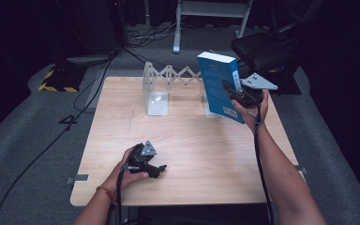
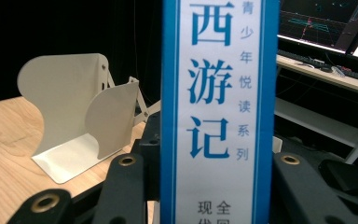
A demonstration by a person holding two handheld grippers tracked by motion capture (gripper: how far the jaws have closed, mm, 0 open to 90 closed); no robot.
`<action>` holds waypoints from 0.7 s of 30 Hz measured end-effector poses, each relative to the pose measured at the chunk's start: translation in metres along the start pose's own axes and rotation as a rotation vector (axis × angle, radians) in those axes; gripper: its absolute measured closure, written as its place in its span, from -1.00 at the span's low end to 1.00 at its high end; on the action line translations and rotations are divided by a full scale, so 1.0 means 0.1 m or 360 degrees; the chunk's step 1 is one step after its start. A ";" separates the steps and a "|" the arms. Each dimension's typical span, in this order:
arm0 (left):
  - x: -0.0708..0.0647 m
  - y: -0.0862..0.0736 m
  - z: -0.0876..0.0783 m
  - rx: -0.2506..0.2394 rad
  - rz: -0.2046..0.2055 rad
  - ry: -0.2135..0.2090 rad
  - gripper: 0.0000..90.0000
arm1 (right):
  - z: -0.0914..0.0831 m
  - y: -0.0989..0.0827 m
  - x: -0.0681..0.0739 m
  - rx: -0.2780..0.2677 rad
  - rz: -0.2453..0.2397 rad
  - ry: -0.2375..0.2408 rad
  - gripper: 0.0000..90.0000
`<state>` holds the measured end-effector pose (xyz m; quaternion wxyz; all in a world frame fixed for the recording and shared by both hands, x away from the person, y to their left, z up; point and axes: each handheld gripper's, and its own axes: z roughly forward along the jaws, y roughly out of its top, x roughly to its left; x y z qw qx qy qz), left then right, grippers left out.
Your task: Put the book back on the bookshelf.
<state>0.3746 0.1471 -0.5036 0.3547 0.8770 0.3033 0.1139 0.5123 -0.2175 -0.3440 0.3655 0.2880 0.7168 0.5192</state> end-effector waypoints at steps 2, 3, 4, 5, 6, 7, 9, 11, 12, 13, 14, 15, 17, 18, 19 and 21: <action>0.00 0.00 0.00 0.0000 0.0002 -0.0004 -0.62 | 0.07 -0.01 0.00 -0.0004 0.0011 -0.0007 0.39; -0.01 0.00 0.00 0.0000 0.0004 -0.0003 -0.62 | 0.11 -0.01 0.00 -0.0001 0.0019 -0.0022 0.39; -0.01 0.00 0.00 0.0000 0.0006 -0.0002 -0.62 | 0.15 -0.02 0.00 0.0002 0.0029 -0.0027 0.39; -0.01 -0.01 -0.01 0.0001 0.0008 -0.0003 -0.62 | 0.18 -0.03 -0.01 0.0004 0.0033 -0.0029 0.39; -0.01 -0.01 -0.01 0.0001 0.0008 -0.0004 -0.62 | 0.21 -0.04 -0.01 0.0007 0.0034 -0.0045 0.39; -0.02 -0.01 -0.01 0.0000 0.0009 -0.0006 -0.62 | 0.24 -0.04 -0.02 0.0007 0.0050 -0.0050 0.39; -0.02 -0.01 -0.01 0.0000 0.0019 -0.0016 -0.62 | 0.28 -0.06 -0.02 0.0007 0.0069 -0.0075 0.39; -0.02 -0.02 -0.02 -0.0001 0.0020 -0.0015 -0.62 | 0.30 -0.08 -0.04 0.0001 0.0089 -0.0098 0.39; -0.02 -0.02 -0.02 -0.0001 0.0020 -0.0015 -0.62 | 0.30 -0.08 -0.04 0.0001 0.0089 -0.0098 0.39; -0.02 -0.02 -0.02 0.0000 0.0022 -0.0017 -0.62 | 0.31 -0.08 -0.05 -0.0007 0.0105 -0.0100 0.39; -0.02 -0.02 -0.02 0.0001 0.0022 -0.0018 -0.62 | 0.31 -0.09 -0.05 -0.0030 0.0139 -0.0115 0.39; -0.02 -0.02 -0.02 0.0001 0.0022 -0.0018 -0.62 | 0.31 -0.09 -0.05 -0.0032 0.0156 -0.0115 0.39; -0.02 -0.02 -0.02 -0.0001 0.0023 -0.0018 -0.62 | 0.34 -0.10 -0.02 -0.0032 0.0152 -0.0137 0.39; -0.02 -0.02 -0.02 -0.0002 0.0022 -0.0019 -0.62 | 0.36 -0.11 0.00 -0.0030 0.0143 -0.0142 0.39; -0.02 -0.02 -0.02 -0.0001 0.0020 -0.0020 -0.62 | 0.37 -0.12 0.02 -0.0027 0.0133 -0.0151 0.39; -0.03 -0.02 -0.02 -0.0001 0.0026 -0.0022 -0.62 | 0.41 -0.15 0.05 -0.0032 0.0138 -0.0161 0.39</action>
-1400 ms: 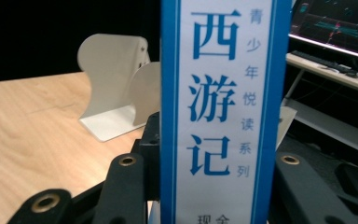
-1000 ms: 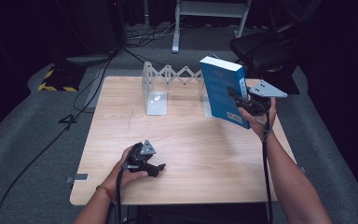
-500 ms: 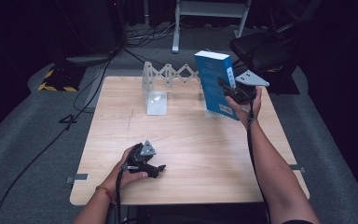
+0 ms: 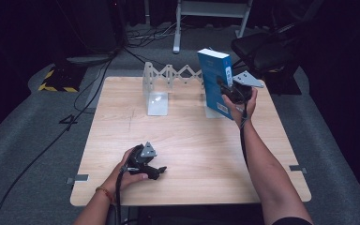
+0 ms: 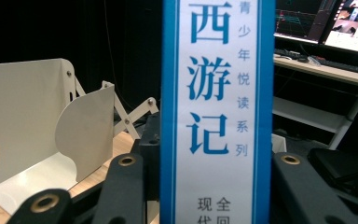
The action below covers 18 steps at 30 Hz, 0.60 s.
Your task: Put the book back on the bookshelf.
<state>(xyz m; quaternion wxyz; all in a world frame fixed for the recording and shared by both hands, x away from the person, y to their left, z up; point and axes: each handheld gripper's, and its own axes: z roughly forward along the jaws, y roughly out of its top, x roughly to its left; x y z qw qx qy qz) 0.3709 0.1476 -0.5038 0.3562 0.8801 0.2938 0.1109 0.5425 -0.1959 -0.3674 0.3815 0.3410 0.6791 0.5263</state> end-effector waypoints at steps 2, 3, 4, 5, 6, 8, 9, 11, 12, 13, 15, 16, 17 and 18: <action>0.00 0.00 0.00 -0.0001 0.0003 -0.0002 -0.62 | 0.03 -0.04 0.00 -0.0002 0.0018 -0.0007 0.39; 0.00 0.00 0.00 -0.0001 0.0006 -0.0003 -0.62 | 0.04 -0.06 -0.01 0.0002 0.0025 0.0003 0.38; 0.00 0.00 0.00 -0.0001 0.0008 -0.0004 -0.62 | 0.05 -0.10 -0.01 0.0004 0.0023 0.0001 0.39; 0.00 0.00 0.00 -0.0001 0.0007 -0.0006 -0.62 | 0.06 -0.12 -0.01 0.0009 0.0012 -0.0009 0.38; 0.00 0.00 0.00 0.0000 0.0011 -0.0006 -0.62 | 0.06 -0.15 -0.01 0.0010 0.0016 -0.0014 0.38; 0.00 0.00 0.00 0.0000 0.0012 -0.0009 -0.62 | 0.04 -0.22 -0.04 -0.0023 0.0064 -0.0008 0.38; 0.00 0.00 0.00 0.0000 0.0012 -0.0009 -0.62 | 0.03 -0.25 -0.05 -0.0047 0.0096 0.0005 0.38; 0.00 0.00 0.00 0.0000 0.0012 -0.0011 -0.62 | 0.01 -0.28 -0.07 -0.0061 0.0103 0.0022 0.38; 0.00 0.00 0.00 0.0002 0.0010 -0.0012 -0.62 | 0.00 -0.29 -0.06 -0.0068 0.0090 0.0012 0.38; 0.00 0.00 0.00 0.0000 0.0012 -0.0011 -0.62 | -0.02 -0.31 -0.06 -0.0078 0.0089 0.0018 0.38; 0.00 0.00 0.00 0.0002 0.0013 -0.0012 -0.62 | -0.06 -0.34 -0.06 -0.0090 0.0091 0.0026 0.37; 0.00 0.00 0.00 0.0003 0.0014 -0.0014 -0.62 | -0.08 -0.36 -0.06 -0.0095 0.0098 0.0030 0.37; 0.00 0.00 0.00 0.0003 0.0017 -0.0014 -0.62 | -0.11 -0.39 -0.07 -0.0095 0.0099 0.0032 0.37; 0.00 0.00 0.00 0.0003 0.0018 -0.0015 -0.62 | -0.12 -0.40 -0.07 -0.0093 0.0096 0.0031 0.37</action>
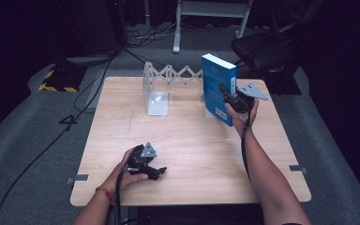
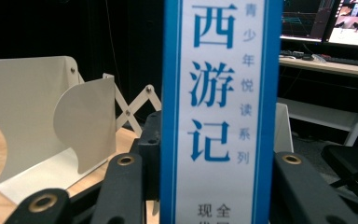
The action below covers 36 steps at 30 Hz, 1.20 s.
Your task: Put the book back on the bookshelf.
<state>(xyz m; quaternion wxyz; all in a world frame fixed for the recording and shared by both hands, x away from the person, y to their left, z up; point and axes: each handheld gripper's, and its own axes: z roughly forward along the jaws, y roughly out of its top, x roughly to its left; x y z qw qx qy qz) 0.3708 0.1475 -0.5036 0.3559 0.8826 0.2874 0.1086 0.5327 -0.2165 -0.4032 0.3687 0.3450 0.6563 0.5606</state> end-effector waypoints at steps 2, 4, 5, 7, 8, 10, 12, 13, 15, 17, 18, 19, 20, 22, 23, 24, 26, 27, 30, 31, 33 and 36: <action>0.00 0.00 0.00 0.0000 0.0000 0.0000 -0.62 | -0.05 -0.02 -0.01 0.0019 -0.0015 0.0002 0.37; 0.00 0.00 0.00 0.0000 0.0000 0.0000 -0.62 | -0.10 -0.04 -0.01 0.0037 -0.0030 0.0012 0.36; 0.00 0.00 0.00 0.0000 0.0000 0.0001 -0.62 | -0.14 -0.06 -0.02 0.0047 -0.0029 0.0020 0.36; 0.00 0.00 0.00 -0.0003 -0.0002 0.0001 -0.62 | -0.18 -0.08 -0.02 0.0064 -0.0050 0.0016 0.36; 0.00 0.00 0.00 -0.0002 -0.0002 0.0002 -0.62 | -0.20 -0.09 -0.04 0.0073 -0.0055 0.0017 0.36; 0.00 0.00 0.00 -0.0002 -0.0001 -0.0001 -0.62 | -0.24 -0.12 -0.06 0.0076 -0.0045 0.0014 0.35; 0.00 0.00 0.00 -0.0002 -0.0001 -0.0002 -0.62 | -0.28 -0.14 -0.09 0.0088 -0.0045 0.0011 0.35; 0.00 0.00 0.00 -0.0002 -0.0001 -0.0003 -0.62 | -0.30 -0.15 -0.11 0.0095 -0.0047 0.0012 0.34; 0.00 0.00 0.01 -0.0001 0.0005 -0.0006 -0.63 | -0.33 -0.16 -0.14 0.0113 -0.0054 0.0002 0.31; 0.00 0.00 0.01 -0.0001 0.0007 -0.0006 -0.62 | -0.36 -0.17 -0.17 0.0122 -0.0038 -0.0006 0.29; 0.00 0.00 0.01 -0.0001 0.0010 -0.0008 -0.63 | -0.37 -0.18 -0.19 0.0109 -0.0011 0.0005 0.31; 0.00 0.01 0.01 -0.0002 0.0009 -0.0008 -0.63 | -0.39 -0.18 -0.19 0.0111 -0.0023 -0.0028 0.30; 0.00 0.01 0.01 -0.0001 0.0010 -0.0009 -0.63 | -0.39 -0.18 -0.18 0.0127 -0.0043 -0.0067 0.30; 0.00 0.01 0.01 -0.0002 0.0011 -0.0010 -0.63 | -0.40 -0.19 -0.21 0.0127 -0.0020 -0.0071 0.31; 0.00 0.01 0.01 -0.0002 0.0011 -0.0010 -0.63 | -0.40 -0.18 -0.22 0.0125 -0.0012 -0.0052 0.32; 0.00 0.01 0.01 -0.0002 0.0011 -0.0010 -0.63 | -0.39 -0.18 -0.22 0.0121 -0.0018 -0.0044 0.33; 0.00 0.01 0.01 -0.0002 0.0011 -0.0011 -0.63 | -0.37 -0.18 -0.20 0.0109 -0.0003 -0.0022 0.35; 0.00 0.01 0.01 -0.0002 0.0011 -0.0011 -0.63 | -0.35 -0.17 -0.20 0.0106 0.0008 -0.0007 0.36; 0.00 0.01 0.01 -0.0003 0.0009 -0.0011 -0.63 | -0.29 -0.17 -0.16 0.0087 -0.0008 -0.0003 0.37; 0.00 0.01 0.01 -0.0003 0.0009 -0.0011 -0.63 | -0.29 -0.17 -0.16 0.0087 -0.0008 -0.0003 0.37; 0.00 0.01 0.01 -0.0002 0.0011 -0.0011 -0.63 | -0.21 -0.17 -0.17 0.0081 0.0014 -0.0007 0.37; 0.00 0.01 0.01 -0.0002 0.0013 -0.0014 -0.63 | -0.13 -0.16 -0.18 0.0079 0.0036 -0.0021 0.37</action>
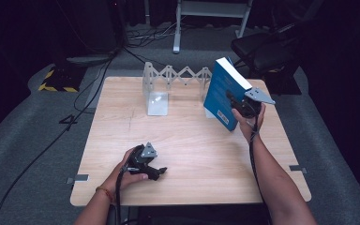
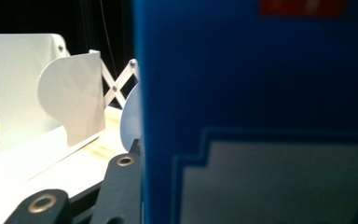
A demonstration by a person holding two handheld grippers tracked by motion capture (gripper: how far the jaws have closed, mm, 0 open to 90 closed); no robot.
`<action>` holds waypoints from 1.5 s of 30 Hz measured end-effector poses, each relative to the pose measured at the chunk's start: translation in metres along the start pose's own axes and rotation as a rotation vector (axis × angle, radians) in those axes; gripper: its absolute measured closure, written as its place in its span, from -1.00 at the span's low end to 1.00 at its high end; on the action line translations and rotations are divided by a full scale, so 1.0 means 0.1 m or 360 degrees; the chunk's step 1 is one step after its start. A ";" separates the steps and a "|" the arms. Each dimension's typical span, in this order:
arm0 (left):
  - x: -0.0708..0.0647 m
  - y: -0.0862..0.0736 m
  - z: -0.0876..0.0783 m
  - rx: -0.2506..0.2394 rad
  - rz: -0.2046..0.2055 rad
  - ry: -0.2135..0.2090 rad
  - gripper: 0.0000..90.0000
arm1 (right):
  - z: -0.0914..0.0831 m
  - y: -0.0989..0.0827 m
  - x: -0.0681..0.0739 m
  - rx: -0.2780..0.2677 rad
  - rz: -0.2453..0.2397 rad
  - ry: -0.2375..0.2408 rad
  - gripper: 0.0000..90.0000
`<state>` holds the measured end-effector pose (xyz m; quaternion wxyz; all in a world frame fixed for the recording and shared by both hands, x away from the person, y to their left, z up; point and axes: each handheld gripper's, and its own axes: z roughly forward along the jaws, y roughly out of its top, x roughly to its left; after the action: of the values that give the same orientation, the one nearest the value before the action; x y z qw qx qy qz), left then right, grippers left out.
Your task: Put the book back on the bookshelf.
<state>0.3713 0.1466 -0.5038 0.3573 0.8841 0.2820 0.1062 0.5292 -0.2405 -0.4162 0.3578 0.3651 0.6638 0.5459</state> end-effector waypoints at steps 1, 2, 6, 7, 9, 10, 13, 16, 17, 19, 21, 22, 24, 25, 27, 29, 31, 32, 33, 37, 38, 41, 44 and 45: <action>0.00 0.00 0.00 0.0000 0.0000 -0.0002 -0.63 | 0.03 0.01 0.00 0.0000 -0.0003 0.0004 0.37; 0.00 0.00 0.00 -0.0001 0.0003 -0.0001 -0.63 | 0.05 0.01 0.01 0.0005 -0.0005 0.0006 0.37; 0.00 0.00 0.00 0.0000 0.0005 -0.0009 -0.63 | 0.14 0.04 0.03 0.0026 -0.0014 -0.0003 0.37; 0.00 0.00 0.00 0.0001 0.0007 -0.0010 -0.63 | 0.15 0.04 0.03 0.0030 -0.0011 -0.0008 0.37; 0.00 0.00 0.00 0.0001 0.0010 -0.0011 -0.63 | 0.17 0.05 0.02 0.0040 -0.0008 -0.0005 0.36; 0.00 0.00 0.00 0.0001 0.0010 -0.0011 -0.63 | 0.17 0.06 0.02 0.0043 -0.0011 -0.0007 0.36; 0.00 0.00 0.00 0.0000 0.0010 -0.0010 -0.63 | 0.15 0.07 0.00 0.0083 -0.0021 0.0009 0.34; 0.00 0.00 0.00 0.0000 0.0011 -0.0011 -0.63 | 0.09 0.08 0.00 0.0108 -0.0037 0.0017 0.28; 0.00 0.00 0.00 0.0001 0.0010 -0.0010 -0.63 | 0.06 0.08 0.00 0.0104 -0.0044 0.0030 0.26; 0.00 0.00 0.00 0.0001 0.0010 -0.0010 -0.63 | -0.03 0.06 -0.01 0.0104 -0.0050 0.0036 0.20; 0.00 0.00 0.00 0.0000 0.0010 -0.0010 -0.63 | -0.11 0.02 -0.04 0.0119 -0.0031 0.0051 0.18; 0.00 0.00 0.00 -0.0001 0.0009 -0.0011 -0.63 | -0.15 -0.01 -0.06 0.0125 -0.0015 0.0065 0.18; 0.00 0.00 0.00 -0.0001 0.0010 -0.0011 -0.63 | -0.24 -0.08 -0.09 0.0150 -0.0043 0.0069 0.19; -0.01 0.00 0.00 0.0000 0.0008 -0.0010 -0.63 | -0.27 -0.12 -0.09 0.0162 -0.0053 0.0079 0.22; -0.01 0.00 0.00 0.0000 0.0008 -0.0009 -0.63 | -0.32 -0.18 -0.11 0.0170 -0.0050 0.0100 0.29; -0.01 0.00 0.00 0.0000 0.0008 -0.0009 -0.63 | -0.35 -0.23 -0.11 0.0168 -0.0047 0.0103 0.31; -0.01 0.00 0.00 0.0000 0.0008 -0.0009 -0.63 | -0.37 -0.26 -0.13 0.0163 -0.0016 0.0123 0.34; 0.00 0.00 0.00 -0.0001 0.0007 -0.0010 -0.63 | -0.37 -0.27 -0.13 0.0160 -0.0019 0.0122 0.34; 0.00 0.00 0.00 0.0000 0.0008 -0.0010 -0.63 | -0.36 -0.26 -0.13 0.0160 -0.0030 0.0125 0.35; 0.00 0.00 0.00 0.0001 0.0008 -0.0010 -0.63 | -0.33 -0.23 -0.11 0.0176 -0.0040 0.0120 0.37; 0.00 0.00 0.00 0.0001 0.0007 -0.0010 -0.63 | -0.32 -0.23 -0.11 0.0178 -0.0042 0.0120 0.37; 0.00 0.00 0.00 0.0001 0.0008 -0.0010 -0.63 | -0.27 -0.22 -0.11 0.0183 -0.0025 0.0114 0.37; 0.00 0.00 0.00 0.0001 0.0008 -0.0010 -0.63 | -0.23 -0.21 -0.09 0.0185 -0.0008 0.0078 0.37; 0.00 0.00 0.00 0.0001 0.0009 -0.0010 -0.63 | -0.22 -0.21 -0.09 0.0183 -0.0001 0.0070 0.36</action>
<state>0.3710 0.1464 -0.5037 0.3576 0.8853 0.2785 0.1043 0.5123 -0.2615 -0.4328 0.3219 0.3727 0.7018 0.5148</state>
